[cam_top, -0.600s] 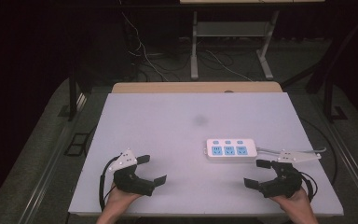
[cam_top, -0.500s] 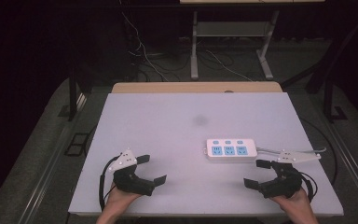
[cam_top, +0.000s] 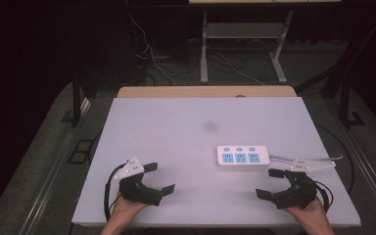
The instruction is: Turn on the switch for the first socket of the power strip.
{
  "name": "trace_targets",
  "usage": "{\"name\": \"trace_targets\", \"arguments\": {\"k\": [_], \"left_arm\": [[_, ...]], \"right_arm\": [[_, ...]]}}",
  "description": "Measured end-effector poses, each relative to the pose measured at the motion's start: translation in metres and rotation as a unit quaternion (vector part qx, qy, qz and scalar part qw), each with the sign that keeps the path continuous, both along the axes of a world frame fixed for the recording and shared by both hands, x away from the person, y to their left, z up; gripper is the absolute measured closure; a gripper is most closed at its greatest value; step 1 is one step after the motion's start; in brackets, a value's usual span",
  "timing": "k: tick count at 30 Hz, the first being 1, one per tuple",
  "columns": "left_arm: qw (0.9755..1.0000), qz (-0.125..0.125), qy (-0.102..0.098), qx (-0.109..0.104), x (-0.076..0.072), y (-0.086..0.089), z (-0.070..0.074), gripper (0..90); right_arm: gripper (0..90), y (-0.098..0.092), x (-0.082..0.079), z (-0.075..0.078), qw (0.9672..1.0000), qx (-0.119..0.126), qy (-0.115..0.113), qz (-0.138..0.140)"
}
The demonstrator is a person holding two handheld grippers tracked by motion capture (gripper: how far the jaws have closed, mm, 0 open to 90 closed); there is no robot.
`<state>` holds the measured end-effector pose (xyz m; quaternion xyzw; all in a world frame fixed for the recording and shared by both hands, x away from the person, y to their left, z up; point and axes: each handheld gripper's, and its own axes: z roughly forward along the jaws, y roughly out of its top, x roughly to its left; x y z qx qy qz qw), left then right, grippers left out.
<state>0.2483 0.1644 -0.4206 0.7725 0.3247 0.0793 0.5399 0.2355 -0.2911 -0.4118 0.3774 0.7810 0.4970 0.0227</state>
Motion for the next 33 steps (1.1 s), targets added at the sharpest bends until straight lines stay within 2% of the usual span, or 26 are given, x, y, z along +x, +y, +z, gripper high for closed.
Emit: {"name": "trace_targets", "arguments": {"k": [16, 33], "left_arm": [[1.0000, -0.002, 0.003, 0.004, 0.000, -0.001, -0.001, 0.0], [1.0000, -0.005, 0.007, 0.005, 0.001, -0.001, -0.002, 0.0]], "right_arm": [[0.3, 0.005, -0.001, 0.007, 0.9998, -0.016, 0.000, 0.015], [0.3, 0.002, 0.005, 0.023, 0.9986, -0.042, -0.001, 0.032]]}}
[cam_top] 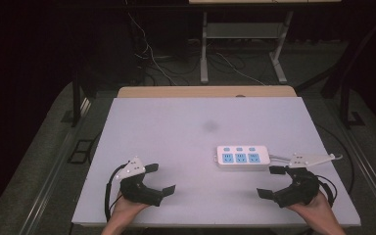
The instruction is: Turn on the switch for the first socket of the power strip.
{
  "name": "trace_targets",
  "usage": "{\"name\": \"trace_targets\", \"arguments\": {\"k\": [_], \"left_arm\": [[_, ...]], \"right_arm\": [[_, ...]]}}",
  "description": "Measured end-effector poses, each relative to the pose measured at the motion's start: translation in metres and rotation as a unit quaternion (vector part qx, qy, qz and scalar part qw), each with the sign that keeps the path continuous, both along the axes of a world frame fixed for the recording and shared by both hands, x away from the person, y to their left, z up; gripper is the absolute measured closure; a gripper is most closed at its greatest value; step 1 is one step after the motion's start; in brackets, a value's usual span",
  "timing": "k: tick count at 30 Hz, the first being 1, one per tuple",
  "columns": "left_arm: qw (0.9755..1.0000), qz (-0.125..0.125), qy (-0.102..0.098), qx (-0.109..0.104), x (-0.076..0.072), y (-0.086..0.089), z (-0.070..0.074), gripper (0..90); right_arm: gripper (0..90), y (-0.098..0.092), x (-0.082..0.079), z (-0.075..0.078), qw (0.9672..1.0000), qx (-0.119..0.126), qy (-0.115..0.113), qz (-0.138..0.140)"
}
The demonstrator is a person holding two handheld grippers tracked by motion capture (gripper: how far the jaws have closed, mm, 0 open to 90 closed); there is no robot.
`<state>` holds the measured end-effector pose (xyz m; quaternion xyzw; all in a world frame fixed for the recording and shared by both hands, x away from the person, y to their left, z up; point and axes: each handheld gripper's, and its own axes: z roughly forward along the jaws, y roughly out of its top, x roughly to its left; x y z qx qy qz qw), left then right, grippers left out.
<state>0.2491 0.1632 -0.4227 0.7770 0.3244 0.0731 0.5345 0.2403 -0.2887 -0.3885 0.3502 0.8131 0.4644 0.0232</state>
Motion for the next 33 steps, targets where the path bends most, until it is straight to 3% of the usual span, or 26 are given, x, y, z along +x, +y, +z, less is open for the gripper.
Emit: {"name": "trace_targets", "arguments": {"k": [17, 33], "left_arm": [[0.9999, -0.003, 0.010, -0.005, 0.001, 0.000, -0.002, 0.0], [0.9999, -0.004, 0.008, -0.004, 0.001, 0.000, -0.002, 0.0]], "right_arm": [[0.3, -0.008, 0.014, 0.025, 0.9997, -0.024, 0.001, 0.007], [0.3, -0.017, 0.034, 0.043, 0.9997, -0.026, 0.001, 0.004]]}}
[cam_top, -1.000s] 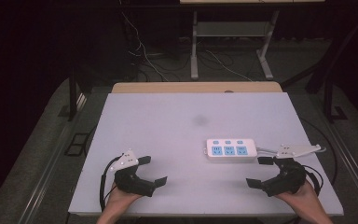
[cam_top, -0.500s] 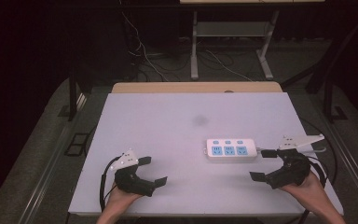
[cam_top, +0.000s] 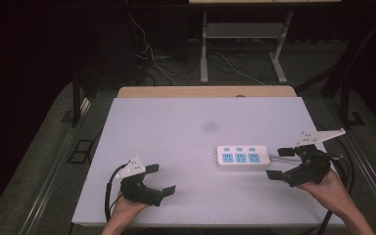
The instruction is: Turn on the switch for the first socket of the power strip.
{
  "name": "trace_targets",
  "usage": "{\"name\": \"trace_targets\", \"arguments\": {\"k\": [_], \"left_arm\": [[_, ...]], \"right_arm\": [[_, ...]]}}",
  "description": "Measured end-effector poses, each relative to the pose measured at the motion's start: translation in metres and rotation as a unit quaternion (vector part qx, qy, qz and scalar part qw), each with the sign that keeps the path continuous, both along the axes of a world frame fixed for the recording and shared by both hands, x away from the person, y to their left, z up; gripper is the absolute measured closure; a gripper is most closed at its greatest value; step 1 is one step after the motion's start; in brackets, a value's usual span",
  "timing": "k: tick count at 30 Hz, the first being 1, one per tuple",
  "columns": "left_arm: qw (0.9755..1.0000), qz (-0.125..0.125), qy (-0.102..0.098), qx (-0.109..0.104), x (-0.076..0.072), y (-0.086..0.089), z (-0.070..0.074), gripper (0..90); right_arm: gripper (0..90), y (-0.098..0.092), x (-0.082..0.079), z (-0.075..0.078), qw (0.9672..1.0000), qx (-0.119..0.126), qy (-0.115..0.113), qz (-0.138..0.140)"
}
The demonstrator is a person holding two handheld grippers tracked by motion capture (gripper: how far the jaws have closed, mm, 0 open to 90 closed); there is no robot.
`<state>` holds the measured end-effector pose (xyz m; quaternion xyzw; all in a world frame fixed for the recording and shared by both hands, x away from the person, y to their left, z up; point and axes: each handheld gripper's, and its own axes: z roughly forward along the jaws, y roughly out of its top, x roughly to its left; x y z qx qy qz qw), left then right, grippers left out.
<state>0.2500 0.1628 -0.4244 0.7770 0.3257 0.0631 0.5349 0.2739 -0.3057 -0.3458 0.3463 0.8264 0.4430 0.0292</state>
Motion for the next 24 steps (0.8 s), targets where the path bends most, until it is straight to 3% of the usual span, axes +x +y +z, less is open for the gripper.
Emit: {"name": "trace_targets", "arguments": {"k": [13, 24], "left_arm": [[1.0000, 0.001, -0.001, -0.001, 0.000, 0.001, 0.000, 0.0], [1.0000, 0.002, 0.000, -0.001, 0.000, 0.001, 0.000, 0.0]], "right_arm": [[0.3, -0.005, 0.020, 0.010, 0.9998, -0.009, 0.017, 0.001], [0.3, -0.007, 0.037, 0.009, 0.9993, -0.020, 0.031, -0.003]]}}
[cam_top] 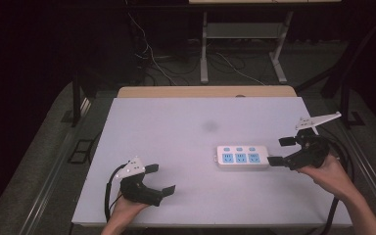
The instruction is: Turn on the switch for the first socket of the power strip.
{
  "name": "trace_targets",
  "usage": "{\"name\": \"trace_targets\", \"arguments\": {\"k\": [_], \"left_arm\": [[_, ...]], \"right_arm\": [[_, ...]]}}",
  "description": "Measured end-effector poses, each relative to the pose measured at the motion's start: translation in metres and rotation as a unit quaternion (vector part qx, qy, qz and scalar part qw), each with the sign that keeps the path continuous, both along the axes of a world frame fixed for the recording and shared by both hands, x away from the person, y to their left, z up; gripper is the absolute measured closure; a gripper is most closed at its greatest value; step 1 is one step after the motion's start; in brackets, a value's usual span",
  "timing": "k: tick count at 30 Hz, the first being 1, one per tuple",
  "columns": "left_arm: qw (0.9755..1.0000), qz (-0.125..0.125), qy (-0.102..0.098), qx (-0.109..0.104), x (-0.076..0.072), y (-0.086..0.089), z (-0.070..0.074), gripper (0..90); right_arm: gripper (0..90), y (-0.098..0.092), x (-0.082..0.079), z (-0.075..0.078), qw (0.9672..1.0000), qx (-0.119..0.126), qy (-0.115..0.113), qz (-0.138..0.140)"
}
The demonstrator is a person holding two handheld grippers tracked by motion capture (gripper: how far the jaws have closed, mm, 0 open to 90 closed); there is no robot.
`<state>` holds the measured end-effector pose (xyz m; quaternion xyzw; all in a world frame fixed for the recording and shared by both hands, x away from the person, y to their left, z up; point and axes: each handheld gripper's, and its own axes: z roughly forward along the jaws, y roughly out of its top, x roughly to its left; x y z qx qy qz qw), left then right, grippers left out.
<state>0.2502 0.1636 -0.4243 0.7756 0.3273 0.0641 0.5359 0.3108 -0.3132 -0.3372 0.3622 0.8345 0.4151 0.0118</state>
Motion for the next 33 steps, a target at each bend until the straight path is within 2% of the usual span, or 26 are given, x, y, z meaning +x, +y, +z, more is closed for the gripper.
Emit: {"name": "trace_targets", "arguments": {"k": [15, 33], "left_arm": [[1.0000, -0.001, 0.000, 0.000, 0.000, 0.000, 0.000, 0.0], [1.0000, -0.002, 0.001, 0.000, 0.000, 0.000, 0.000, 0.0]], "right_arm": [[0.3, -0.002, 0.020, 0.001, 0.9998, -0.004, 0.013, -0.017], [0.3, -0.001, 0.046, -0.013, 0.9985, -0.010, 0.032, -0.043]]}}
